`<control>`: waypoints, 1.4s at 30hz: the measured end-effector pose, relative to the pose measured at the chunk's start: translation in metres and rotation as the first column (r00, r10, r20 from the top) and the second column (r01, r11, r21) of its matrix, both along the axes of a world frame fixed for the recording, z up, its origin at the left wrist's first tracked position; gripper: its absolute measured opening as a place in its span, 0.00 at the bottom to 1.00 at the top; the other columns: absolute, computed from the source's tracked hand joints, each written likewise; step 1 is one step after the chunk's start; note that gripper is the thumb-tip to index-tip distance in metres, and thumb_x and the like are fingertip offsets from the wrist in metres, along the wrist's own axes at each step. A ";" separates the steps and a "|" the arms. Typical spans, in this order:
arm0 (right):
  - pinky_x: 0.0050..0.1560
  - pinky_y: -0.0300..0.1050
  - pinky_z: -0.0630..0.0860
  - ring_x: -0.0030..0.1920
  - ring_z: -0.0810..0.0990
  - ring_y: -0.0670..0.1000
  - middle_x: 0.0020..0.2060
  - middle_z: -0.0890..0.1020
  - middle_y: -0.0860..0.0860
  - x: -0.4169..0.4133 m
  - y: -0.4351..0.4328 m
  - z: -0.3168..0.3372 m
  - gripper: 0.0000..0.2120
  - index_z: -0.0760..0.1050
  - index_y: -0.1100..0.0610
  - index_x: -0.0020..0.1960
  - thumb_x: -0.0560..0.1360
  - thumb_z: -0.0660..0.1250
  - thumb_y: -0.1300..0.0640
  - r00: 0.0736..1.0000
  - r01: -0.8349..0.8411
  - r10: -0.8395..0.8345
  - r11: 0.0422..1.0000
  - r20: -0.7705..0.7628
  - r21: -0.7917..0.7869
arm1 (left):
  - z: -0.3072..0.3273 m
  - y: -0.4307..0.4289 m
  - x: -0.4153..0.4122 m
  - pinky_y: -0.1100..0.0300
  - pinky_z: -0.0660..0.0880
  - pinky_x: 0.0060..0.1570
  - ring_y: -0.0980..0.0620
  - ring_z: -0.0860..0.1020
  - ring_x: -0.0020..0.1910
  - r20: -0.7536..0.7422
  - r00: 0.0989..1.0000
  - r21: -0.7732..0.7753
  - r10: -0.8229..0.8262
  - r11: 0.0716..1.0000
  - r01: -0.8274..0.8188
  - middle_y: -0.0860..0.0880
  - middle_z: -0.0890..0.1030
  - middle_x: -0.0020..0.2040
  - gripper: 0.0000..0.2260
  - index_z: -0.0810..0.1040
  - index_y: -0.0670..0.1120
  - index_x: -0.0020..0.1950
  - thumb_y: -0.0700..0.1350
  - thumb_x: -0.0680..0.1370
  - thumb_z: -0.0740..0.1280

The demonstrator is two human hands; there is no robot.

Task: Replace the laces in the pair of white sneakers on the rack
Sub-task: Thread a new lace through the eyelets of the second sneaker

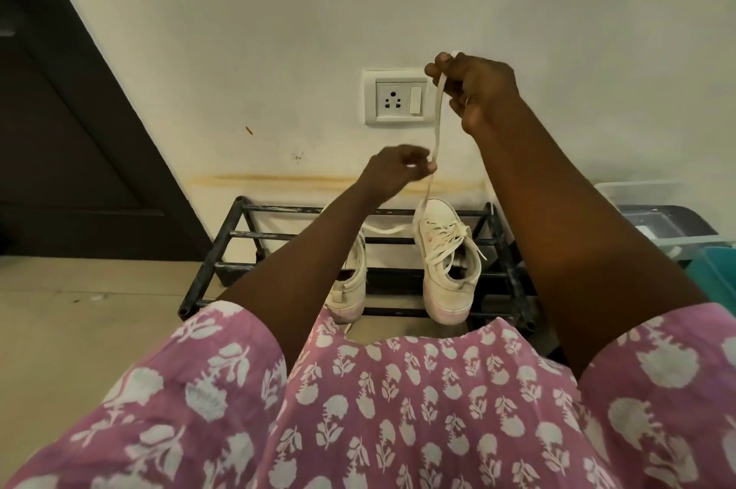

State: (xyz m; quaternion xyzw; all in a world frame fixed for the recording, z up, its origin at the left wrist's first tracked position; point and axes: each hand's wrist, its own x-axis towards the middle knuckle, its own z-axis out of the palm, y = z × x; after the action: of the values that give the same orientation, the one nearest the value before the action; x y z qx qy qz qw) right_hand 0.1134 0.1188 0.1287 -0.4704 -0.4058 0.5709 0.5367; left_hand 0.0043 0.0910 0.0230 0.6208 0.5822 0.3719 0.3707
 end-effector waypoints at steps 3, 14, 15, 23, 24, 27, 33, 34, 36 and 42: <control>0.47 0.40 0.70 0.35 0.80 0.43 0.38 0.82 0.51 -0.004 -0.004 -0.005 0.03 0.76 0.61 0.48 0.74 0.68 0.64 1.000 -0.018 0.018 1.000 0.021 -0.011 | 0.027 0.006 0.011 0.56 0.70 0.62 0.51 0.76 0.59 0.222 0.972 0.108 0.079 0.989 -0.105 0.47 0.80 0.59 0.17 0.77 0.44 0.63 0.50 0.77 0.66; 0.35 0.39 0.78 0.34 0.80 0.49 0.36 0.81 0.54 0.000 -0.003 -0.018 0.05 0.76 0.63 0.50 0.74 0.68 0.66 0.999 0.008 -0.009 0.999 -0.043 -0.041 | 0.005 0.002 0.010 0.58 0.72 0.54 0.50 0.79 0.50 -0.040 0.993 0.069 0.107 0.992 -0.104 0.44 0.84 0.51 0.08 0.84 0.40 0.51 0.40 0.75 0.69; 0.32 0.37 0.78 0.34 0.80 0.49 0.37 0.81 0.54 0.001 -0.003 -0.016 0.06 0.75 0.63 0.51 0.74 0.67 0.67 0.998 0.011 -0.013 0.999 -0.053 -0.041 | 0.000 0.000 0.008 0.59 0.71 0.52 0.51 0.78 0.49 -0.078 0.991 0.056 0.108 0.993 -0.104 0.44 0.84 0.51 0.08 0.84 0.40 0.50 0.41 0.75 0.69; 0.35 0.38 0.78 0.35 0.81 0.48 0.36 0.81 0.53 0.009 0.006 -0.006 0.07 0.75 0.58 0.39 0.75 0.67 0.66 0.996 0.028 -0.029 0.999 -0.081 -0.017 | -0.042 0.005 0.002 0.65 0.69 0.48 0.49 0.79 0.55 -0.345 0.938 -0.133 0.039 0.987 -0.090 0.45 0.84 0.52 0.10 0.84 0.41 0.52 0.43 0.73 0.71; 0.38 0.38 0.78 0.35 0.81 0.48 0.35 0.81 0.53 0.010 0.008 -0.005 0.07 0.76 0.58 0.39 0.75 0.67 0.65 0.997 0.032 -0.032 0.999 -0.065 -0.004 | -0.047 0.005 0.001 0.63 0.70 0.48 0.49 0.79 0.55 -0.364 0.931 -0.148 0.036 0.984 -0.096 0.45 0.84 0.51 0.10 0.84 0.42 0.52 0.44 0.73 0.71; 0.42 0.40 0.78 0.35 0.81 0.48 0.36 0.81 0.53 0.011 0.011 0.001 0.02 0.78 0.60 0.45 0.75 0.67 0.63 0.999 0.033 -0.033 0.999 -0.008 0.039 | -0.058 0.004 -0.001 0.56 0.74 0.56 0.48 0.78 0.56 -0.420 0.908 -0.185 0.009 0.978 -0.095 0.46 0.83 0.52 0.10 0.84 0.43 0.52 0.46 0.74 0.71; 0.39 0.39 0.78 0.34 0.80 0.48 0.37 0.80 0.53 0.012 0.013 0.013 0.03 0.77 0.61 0.47 0.77 0.65 0.63 0.999 -0.004 -0.003 0.989 0.045 0.147 | -0.071 -0.002 -0.004 0.51 0.74 0.60 0.48 0.78 0.56 -0.535 0.844 -0.185 -0.041 0.980 -0.069 0.47 0.83 0.54 0.11 0.83 0.45 0.54 0.48 0.76 0.68; 0.38 0.39 0.78 0.34 0.80 0.49 0.36 0.80 0.54 0.011 0.013 0.014 0.03 0.77 0.61 0.48 0.77 0.65 0.63 0.999 -0.010 0.003 0.987 0.044 0.163 | -0.071 -0.002 -0.005 0.51 0.74 0.59 0.48 0.78 0.55 -0.538 0.842 -0.182 -0.044 0.981 -0.065 0.47 0.83 0.53 0.11 0.83 0.45 0.54 0.48 0.76 0.68; 0.37 0.39 0.77 0.33 0.79 0.48 0.36 0.80 0.54 0.010 0.013 0.014 0.04 0.78 0.63 0.50 0.77 0.65 0.63 0.999 -0.007 -0.003 0.982 0.054 0.188 | -0.070 -0.002 -0.007 0.50 0.74 0.58 0.47 0.78 0.55 -0.534 0.844 -0.185 -0.053 0.981 -0.055 0.46 0.83 0.54 0.12 0.83 0.45 0.55 0.49 0.76 0.68; 0.29 0.33 0.67 0.29 0.70 0.46 0.34 0.81 0.52 0.008 0.012 0.003 0.05 0.81 0.59 0.44 0.75 0.66 0.64 0.948 0.034 -0.145 0.931 0.283 0.364 | -0.068 -0.008 -0.024 0.52 0.69 0.64 0.47 0.74 0.62 -0.485 0.874 -0.120 0.014 0.989 -0.082 0.45 0.78 0.61 0.13 0.79 0.44 0.60 0.45 0.76 0.68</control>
State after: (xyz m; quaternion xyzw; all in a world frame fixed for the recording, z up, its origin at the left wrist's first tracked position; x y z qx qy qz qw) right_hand 0.1216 0.1304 0.1316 -0.4664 -0.5579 0.3834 0.5694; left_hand -0.0196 0.0829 -0.0448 0.6523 0.6956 0.1738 0.2460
